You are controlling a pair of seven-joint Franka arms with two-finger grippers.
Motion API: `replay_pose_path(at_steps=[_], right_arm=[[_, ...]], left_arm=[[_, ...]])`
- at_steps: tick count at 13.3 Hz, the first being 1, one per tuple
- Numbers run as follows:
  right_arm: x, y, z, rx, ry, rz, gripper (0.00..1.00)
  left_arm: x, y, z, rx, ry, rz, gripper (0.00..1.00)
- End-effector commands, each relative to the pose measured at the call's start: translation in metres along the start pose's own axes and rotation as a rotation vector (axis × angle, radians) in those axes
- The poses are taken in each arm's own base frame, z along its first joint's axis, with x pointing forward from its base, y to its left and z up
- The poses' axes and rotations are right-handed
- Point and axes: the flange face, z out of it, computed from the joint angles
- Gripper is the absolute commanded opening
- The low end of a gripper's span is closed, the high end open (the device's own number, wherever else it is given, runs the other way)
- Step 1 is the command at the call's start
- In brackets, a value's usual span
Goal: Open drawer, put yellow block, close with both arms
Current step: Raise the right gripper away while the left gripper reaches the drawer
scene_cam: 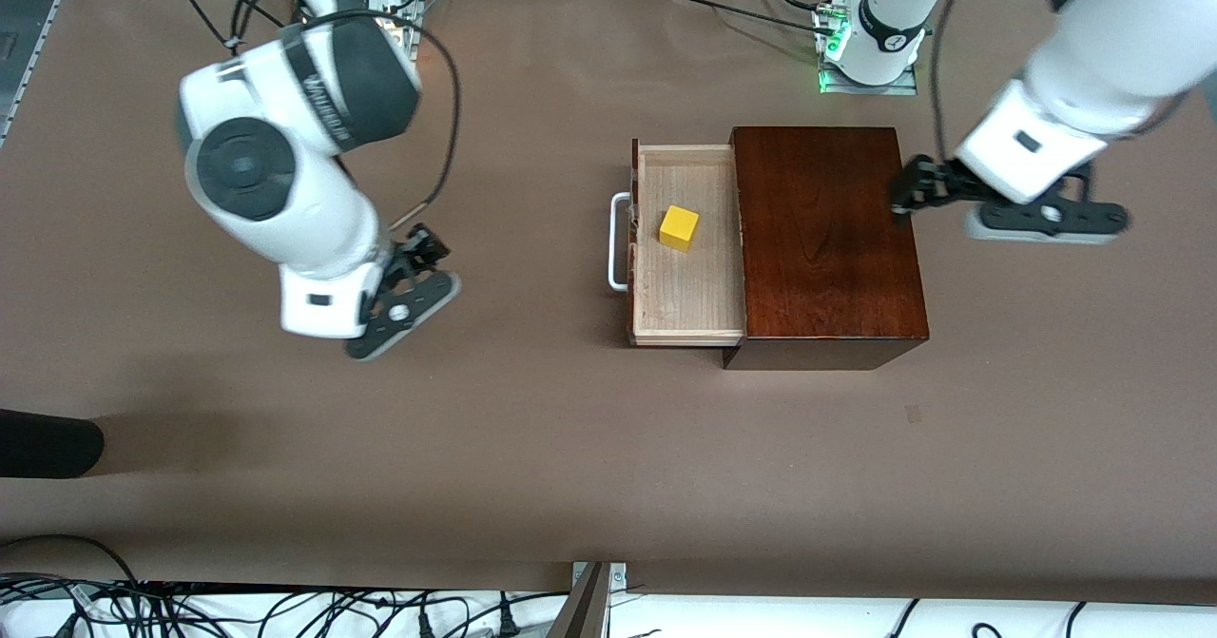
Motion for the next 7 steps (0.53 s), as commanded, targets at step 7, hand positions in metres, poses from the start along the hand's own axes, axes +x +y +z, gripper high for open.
replay_pose_path(at_steps=[7], right_arm=[[-0.115,0.059,-0.040,0.016,0.097,0.371,1.00]], left_arm=[[-0.058,0.224,0.103,0.072,-0.095,-0.342,1.00]])
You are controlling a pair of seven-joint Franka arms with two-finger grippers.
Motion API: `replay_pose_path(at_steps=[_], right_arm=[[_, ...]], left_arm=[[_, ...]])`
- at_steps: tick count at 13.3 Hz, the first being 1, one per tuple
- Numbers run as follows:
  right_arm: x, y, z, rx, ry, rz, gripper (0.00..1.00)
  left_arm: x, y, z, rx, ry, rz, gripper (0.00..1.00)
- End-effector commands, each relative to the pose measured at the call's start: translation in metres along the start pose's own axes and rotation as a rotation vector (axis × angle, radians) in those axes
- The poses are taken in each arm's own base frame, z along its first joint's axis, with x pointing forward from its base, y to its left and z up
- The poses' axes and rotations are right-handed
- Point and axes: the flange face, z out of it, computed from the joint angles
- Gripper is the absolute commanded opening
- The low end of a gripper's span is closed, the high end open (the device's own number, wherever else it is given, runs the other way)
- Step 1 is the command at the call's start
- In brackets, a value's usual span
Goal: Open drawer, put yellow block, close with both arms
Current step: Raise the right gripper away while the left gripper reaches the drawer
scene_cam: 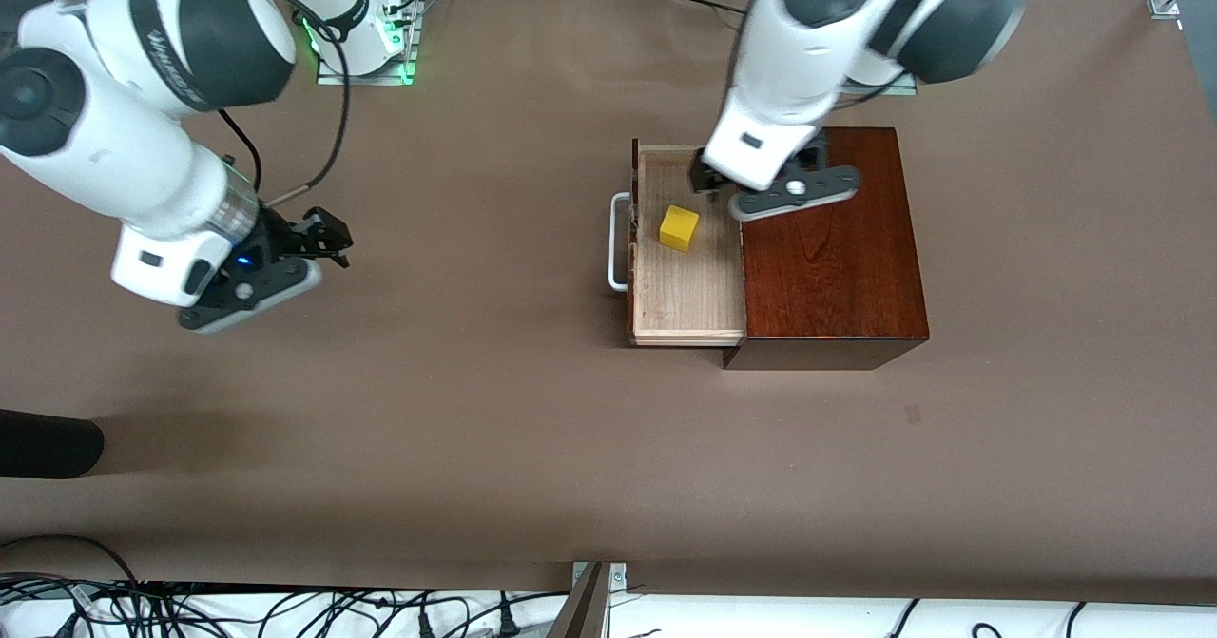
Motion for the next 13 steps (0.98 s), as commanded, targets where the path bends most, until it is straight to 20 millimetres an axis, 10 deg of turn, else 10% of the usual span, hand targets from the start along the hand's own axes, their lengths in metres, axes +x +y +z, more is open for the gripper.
replay_pose_path(at_steps=[1,8,13], right_arm=[[-0.036,0.023,-0.013,0.007,0.021,0.150,1.00],[-0.102,0.125,-0.046,-0.037,0.052,0.437,1.00],[-0.116,0.139,-0.056,-0.042,0.061,0.468,1.00]], left_arm=[[-0.016,0.061,0.029,-0.005,-0.016,-0.157,1.00],[-0.070,0.165,0.124,-0.077,-0.018,-0.407,1.00],[-0.074,0.186,0.177,-0.080,-0.031,-0.395,0.05]])
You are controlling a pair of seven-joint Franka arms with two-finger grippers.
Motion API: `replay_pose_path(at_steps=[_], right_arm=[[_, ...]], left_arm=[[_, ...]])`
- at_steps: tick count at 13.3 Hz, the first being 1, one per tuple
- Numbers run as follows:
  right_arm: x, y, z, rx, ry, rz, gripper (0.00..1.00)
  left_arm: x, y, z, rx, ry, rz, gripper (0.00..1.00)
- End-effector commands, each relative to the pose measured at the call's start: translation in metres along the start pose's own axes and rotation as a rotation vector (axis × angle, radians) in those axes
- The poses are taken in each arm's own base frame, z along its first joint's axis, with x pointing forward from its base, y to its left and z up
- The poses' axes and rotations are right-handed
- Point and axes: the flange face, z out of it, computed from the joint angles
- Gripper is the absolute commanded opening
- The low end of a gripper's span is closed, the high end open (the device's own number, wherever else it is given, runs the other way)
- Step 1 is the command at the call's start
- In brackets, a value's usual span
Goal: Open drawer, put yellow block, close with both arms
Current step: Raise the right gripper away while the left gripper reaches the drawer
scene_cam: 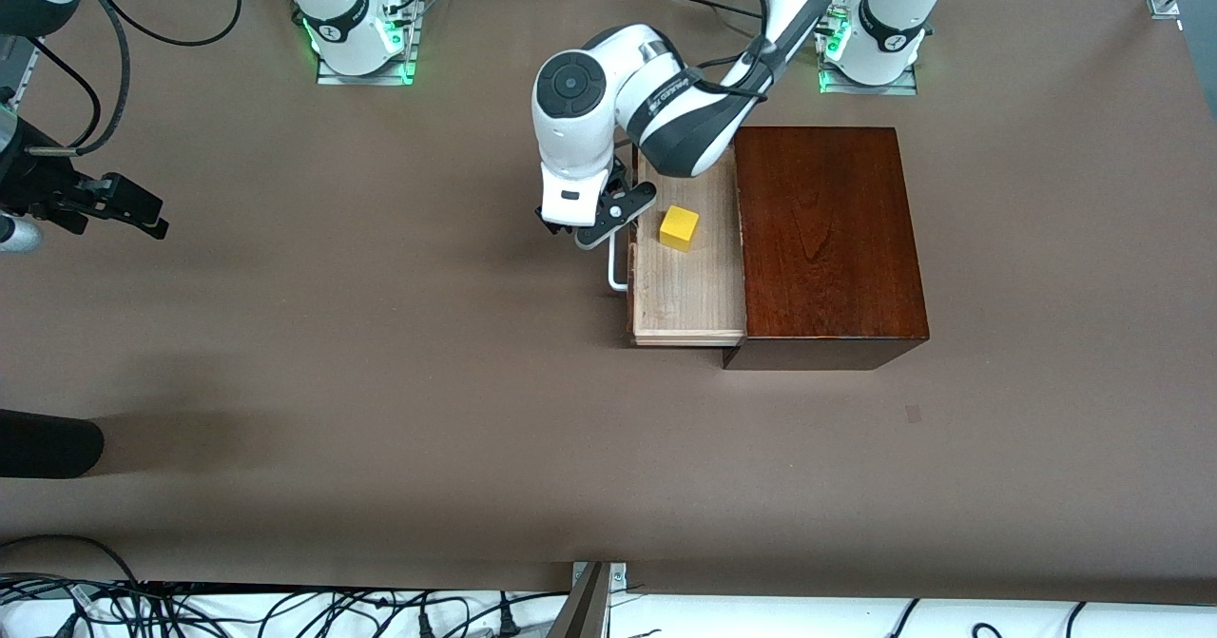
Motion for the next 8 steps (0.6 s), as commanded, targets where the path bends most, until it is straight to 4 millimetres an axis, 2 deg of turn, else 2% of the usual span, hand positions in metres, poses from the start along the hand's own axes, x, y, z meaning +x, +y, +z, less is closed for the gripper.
replay_pose_path(at_steps=[1,4,5,8], right_arm=[[-0.015,0.000,-0.010,0.002,0.017,0.015,1.00],[-0.012,0.000,-0.005,0.000,0.005,0.013,1.00],[-0.008,-0.002,0.003,-0.002,-0.012,0.013,1.00],[-0.007,0.001,0.006,-0.003,-0.018,0.022,1.00]], left_arm=[[-0.003,0.013,0.012,-0.015,0.011,-0.007,0.00],[0.000,0.012,0.025,0.004,0.010,-0.017,0.00],[0.009,0.011,0.027,0.012,0.020,-0.027,0.00],[0.030,0.009,0.026,0.020,0.044,-0.055,0.00]])
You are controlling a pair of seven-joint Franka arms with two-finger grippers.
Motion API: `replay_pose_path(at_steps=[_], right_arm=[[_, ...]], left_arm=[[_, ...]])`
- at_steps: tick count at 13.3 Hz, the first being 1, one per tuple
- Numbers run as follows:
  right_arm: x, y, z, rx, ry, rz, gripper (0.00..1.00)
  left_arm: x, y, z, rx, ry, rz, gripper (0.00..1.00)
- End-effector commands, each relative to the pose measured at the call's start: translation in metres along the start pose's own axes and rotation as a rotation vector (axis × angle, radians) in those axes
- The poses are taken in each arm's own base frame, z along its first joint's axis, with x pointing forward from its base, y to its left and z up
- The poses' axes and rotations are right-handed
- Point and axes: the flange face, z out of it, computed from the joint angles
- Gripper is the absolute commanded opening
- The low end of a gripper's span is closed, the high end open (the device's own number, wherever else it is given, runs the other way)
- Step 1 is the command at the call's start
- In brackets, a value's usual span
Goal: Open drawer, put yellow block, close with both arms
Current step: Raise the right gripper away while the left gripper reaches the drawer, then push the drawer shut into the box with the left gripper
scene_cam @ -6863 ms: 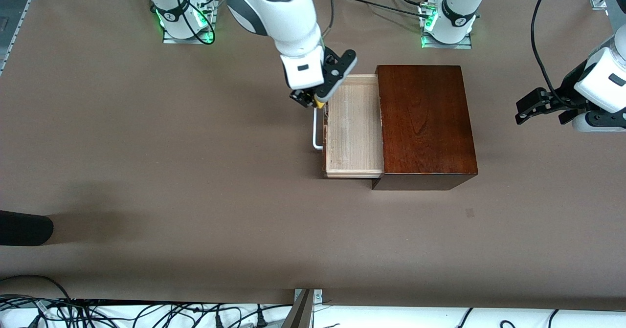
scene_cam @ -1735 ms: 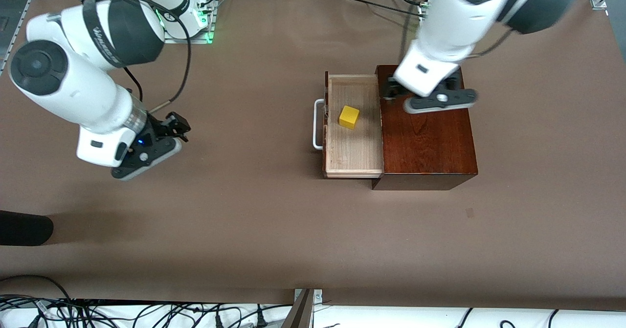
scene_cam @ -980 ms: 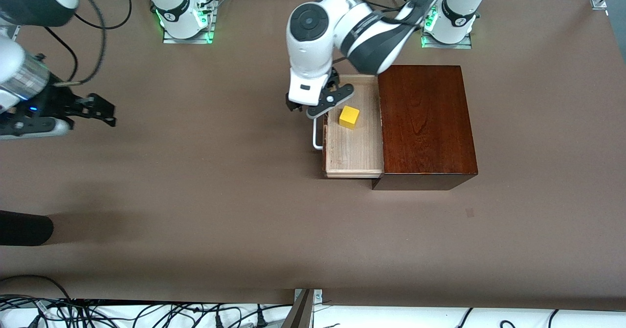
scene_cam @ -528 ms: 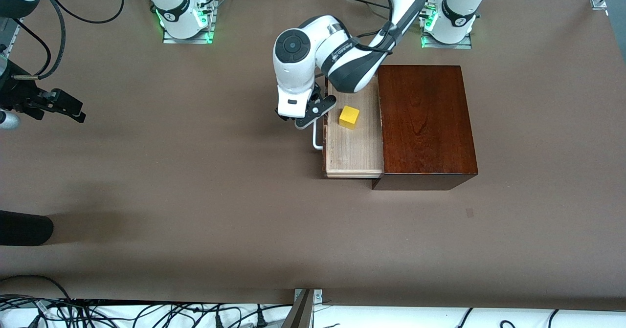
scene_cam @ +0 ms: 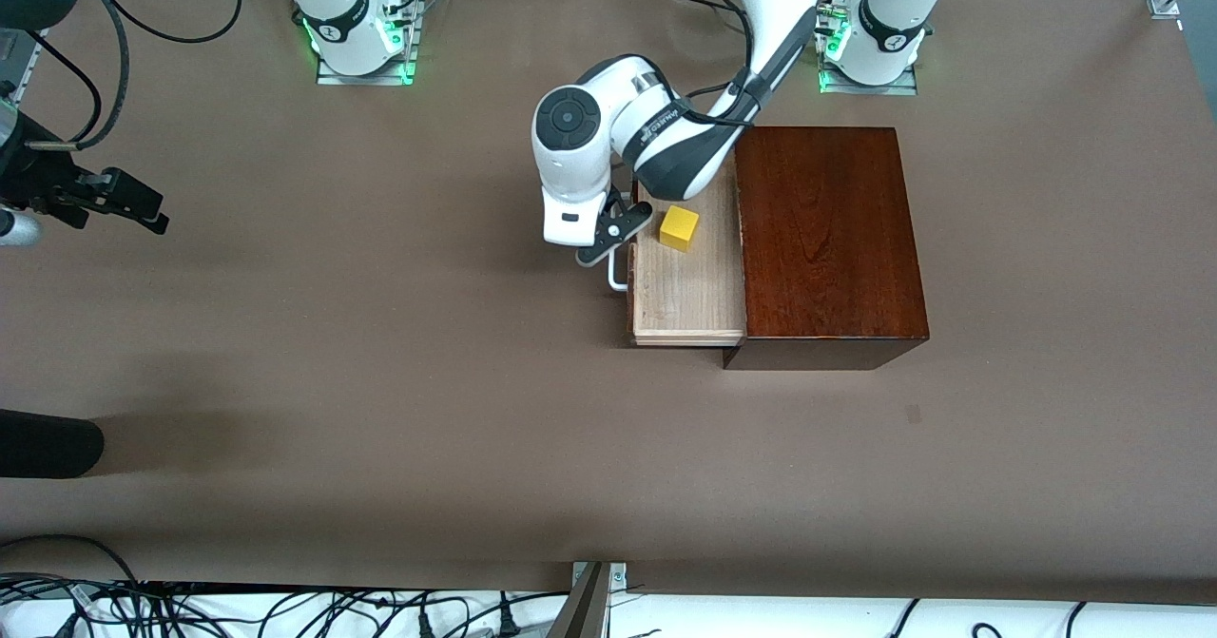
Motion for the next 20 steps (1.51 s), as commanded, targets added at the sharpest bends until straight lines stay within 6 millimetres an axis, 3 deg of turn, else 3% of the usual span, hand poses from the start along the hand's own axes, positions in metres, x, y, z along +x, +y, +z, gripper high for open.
replay_pose_path(at_steps=[1,8,12,20], right_arm=[[-0.003,0.000,0.000,-0.003,-0.001,0.017,1.00],[-0.002,0.006,0.000,-0.001,-0.002,0.032,1.00],[-0.001,0.005,-0.002,0.002,0.004,0.027,1.00],[-0.001,-0.001,-0.006,0.003,0.012,0.018,1.00]], left_arm=[[0.014,0.004,-0.004,0.001,0.034,-0.030,0.00],[0.053,-0.017,-0.015,0.129,0.099,-0.015,0.00],[0.097,-0.037,-0.031,0.177,0.128,0.048,0.00],[0.164,-0.068,-0.025,0.237,0.133,0.130,0.00]])
